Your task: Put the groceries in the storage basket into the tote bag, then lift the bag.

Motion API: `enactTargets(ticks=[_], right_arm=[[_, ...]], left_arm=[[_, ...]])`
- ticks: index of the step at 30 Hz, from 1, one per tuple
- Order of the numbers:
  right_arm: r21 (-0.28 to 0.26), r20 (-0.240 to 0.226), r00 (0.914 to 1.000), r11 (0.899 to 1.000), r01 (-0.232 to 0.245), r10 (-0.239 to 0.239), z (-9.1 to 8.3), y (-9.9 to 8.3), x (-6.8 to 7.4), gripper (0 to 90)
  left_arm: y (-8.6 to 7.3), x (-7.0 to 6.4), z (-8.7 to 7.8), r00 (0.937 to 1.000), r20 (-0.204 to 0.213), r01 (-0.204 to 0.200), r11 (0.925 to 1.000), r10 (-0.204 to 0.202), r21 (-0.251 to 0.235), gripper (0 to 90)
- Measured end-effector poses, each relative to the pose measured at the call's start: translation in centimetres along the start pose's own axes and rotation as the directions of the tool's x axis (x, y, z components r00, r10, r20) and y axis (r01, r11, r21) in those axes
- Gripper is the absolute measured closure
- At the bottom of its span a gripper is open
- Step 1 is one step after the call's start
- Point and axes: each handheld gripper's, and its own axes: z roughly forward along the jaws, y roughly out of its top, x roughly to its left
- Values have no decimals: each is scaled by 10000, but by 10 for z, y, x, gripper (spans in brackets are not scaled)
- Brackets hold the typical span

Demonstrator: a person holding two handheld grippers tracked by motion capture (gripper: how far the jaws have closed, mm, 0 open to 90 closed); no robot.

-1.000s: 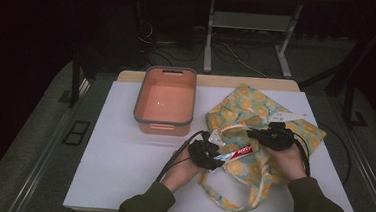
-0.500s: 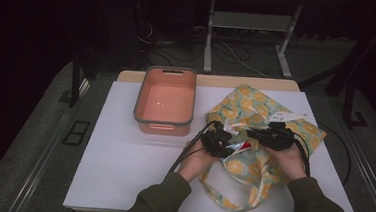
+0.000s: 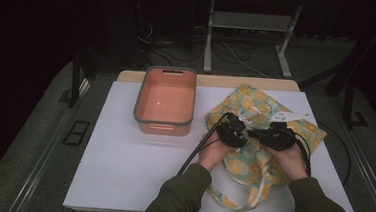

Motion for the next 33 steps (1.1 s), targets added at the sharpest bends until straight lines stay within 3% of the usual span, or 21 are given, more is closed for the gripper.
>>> enactTargets(ticks=[3, 6, 10, 15, 19, 24, 27, 31, 33], right_arm=[[-23, -7, 10000, 10000, 45, -45, -1, 0, 0, 889], [-13, -23, 10000, 10000, 35, -35, -2, 0, 0, 889], [30, -29, 10000, 10000, 90, -90, -2, 0, 2, 889], [111, -80, 9998, 9998, 178, -178, -1, 0, 5, 889], [149, -128, 9997, 9997, 218, -216, -1, 0, 7, 889], [213, -170, 9996, 9995, 243, -239, -1, -2, 7, 889], [246, -201, 9994, 9993, 293, -289, -1, -3, 8, 889], [304, -230, 9993, 9991, 306, -299, -2, -4, 9, 889], [321, -245, 9992, 9990, 309, -302, -1, -5, 9, 887]], left_arm=[[-5, 0, -11, 10000, 45, 77, 9995, -76, -309, 554], [-14, 1, -34, 10000, -29, 18, 9966, -21, -826, 493], [-30, 1, -68, 9999, 82, -118, 9923, 129, -1232, 467], [-55, 3, -97, 9991, -260, -360, 9909, 329, -1300, 460], [-73, 7, -98, 9977, -562, -421, 9951, 372, -898, 442], [-82, 16, -80, 9986, -520, -160, 9986, 133, -513, 416], [-83, 21, -70, 9995, -308, 41, 9985, -58, -544, 511], [-84, 25, -71, 9996, 93, 292, 9953, -284, -920, 827], [-84, 26, -76, 9990, 192, 413, 9926, -394, -1145, 882]])
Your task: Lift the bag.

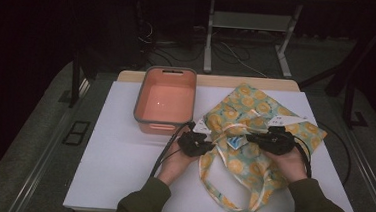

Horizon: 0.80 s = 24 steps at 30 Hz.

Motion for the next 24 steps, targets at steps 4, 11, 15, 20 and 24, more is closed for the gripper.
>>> enactTargets(ticks=[4, 11, 15, 20, 24], right_arm=[[17, -165, 9995, 9996, -278, 278, -5, -1, 1, 673], [30, -546, 9985, 10000, 86, -85, -32, -9, 27, 488], [450, -930, 9946, 9977, 499, -455, -39, -25, 45, 461], [1092, -1312, 9888, 9904, 853, -707, -35, -42, 64, 432], [1716, -1369, 9850, 9769, 1276, -1047, -26, -56, 80, 396]], left_arm=[[-2, 3, -15, 9996, 164, 229, 9989, -222, -420, 888], [-7, 6, -27, 9965, 458, 731, 9934, -693, -883, 889], [-7, 6, -32, 9959, 522, 792, 9913, -740, -1052, 889], [-7, 7, -38, 9946, 559, 934, 9886, -873, -1183, 890], [-8, 9, -40, 9937, 534, 1051, 9858, -988, -1311, 890]])
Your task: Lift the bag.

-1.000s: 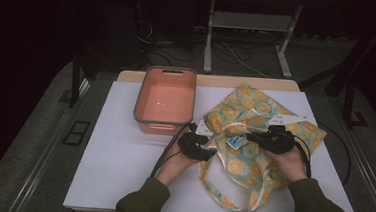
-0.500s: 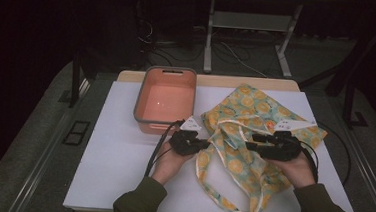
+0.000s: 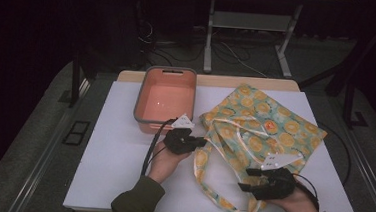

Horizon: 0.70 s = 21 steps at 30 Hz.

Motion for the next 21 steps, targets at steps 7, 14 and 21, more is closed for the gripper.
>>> enactTargets(ticks=[7, 14, 21], right_arm=[[1067, 852, 9953, 9936, 373, -465, 11, -9, -5, 620], [1190, 1189, 9921, 9925, 267, -409, 11, -12, -22, 880], [-31, 1885, 9820, 9999, 111, -103, -6, -1, -41, 890]], left_arm=[[0, 3, -5, 9999, -11, 110, 9998, -110, -162, 890], [1, 2, -6, 10000, 5, 68, 9995, -68, -296, 890], [12, 2, -18, 9998, -190, -52, 9929, 30, -1189, 892]])
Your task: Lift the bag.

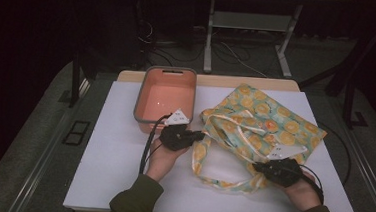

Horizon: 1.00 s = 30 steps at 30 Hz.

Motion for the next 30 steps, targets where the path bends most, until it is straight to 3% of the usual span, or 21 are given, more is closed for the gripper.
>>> enactTargets(ticks=[6, 14, 17, 20, 22, 24, 26, 30], right_arm=[[-1121, 322, 9984, 9928, -425, 463, -12, 13, -20, 891], [-2495, 569, 9930, 9645, -864, 1036, -32, 34, -45, 892], [-2999, 615, 9921, 9500, -865, 1097, -43, 41, -48, 892], [-3563, 617, 9919, 9308, -817, 1106, -56, 50, -50, 892], [-3833, 642, 9926, 9209, -711, 1033, -64, 56, -50, 892], [-3820, 802, 9918, 9221, -613, 992, -65, 60, -52, 892], [-3727, 714, 9906, 9244, -818, 1164, -59, 60, -58, 892], [-3211, 728, 9882, 9412, -1047, 1347, -41, 58, -67, 891]], left_arm=[[14, -1, -2, 9999, -79, -132, 9991, 128, -410, 892], [40, -5, -8, 9997, 27, -242, 9915, 248, -1275, 892], [56, -8, -16, 9994, 142, -282, 9814, 314, -1899, 892], [70, -15, -27, 9982, 308, -419, 9645, 516, -2606, 892], [76, -16, -30, 9977, 299, -502, 9586, 610, -2804, 892], [76, -10, -24, 9987, 86, -459, 9676, 496, -2482, 891], [71, -2, -16, 9995, -62, -314, 9796, 308, -1985, 890], [58, 11, 2, 9992, -391, -125, 9935, 81, -1132, 888]])
